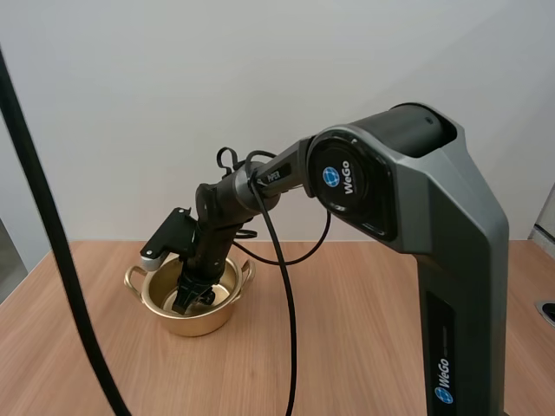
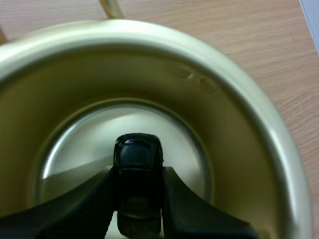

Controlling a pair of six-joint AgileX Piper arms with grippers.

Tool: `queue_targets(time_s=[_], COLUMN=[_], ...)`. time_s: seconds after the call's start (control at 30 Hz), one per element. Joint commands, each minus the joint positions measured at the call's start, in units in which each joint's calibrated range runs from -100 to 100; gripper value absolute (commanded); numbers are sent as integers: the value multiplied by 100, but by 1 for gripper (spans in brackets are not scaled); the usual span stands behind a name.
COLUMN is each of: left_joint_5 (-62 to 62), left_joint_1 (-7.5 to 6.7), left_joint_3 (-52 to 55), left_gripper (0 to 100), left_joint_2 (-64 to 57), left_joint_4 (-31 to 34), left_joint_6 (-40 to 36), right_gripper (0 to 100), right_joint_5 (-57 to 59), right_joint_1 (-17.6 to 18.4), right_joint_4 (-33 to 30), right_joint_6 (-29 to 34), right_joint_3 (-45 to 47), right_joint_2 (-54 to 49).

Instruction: Open the pot, put the car inside, and close it

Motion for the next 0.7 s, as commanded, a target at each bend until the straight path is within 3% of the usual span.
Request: queue_targets(time_s=[0.0,0.67], left_joint_5=[-1,50], left_joint_1=[2,81], left_joint_3=[-4,-4], left_gripper=[0,0], left_joint_2=[3,3], left_joint_4=[3,-28], left_joint_6=[8,112], right_gripper=[0,0], right_joint_5=[-141,-334], right_joint_1=[0,0], right_joint_4=[1,1], right_joint_6=[-2,-77], right_joint_3=[2,2], right_joint_2=[0,404])
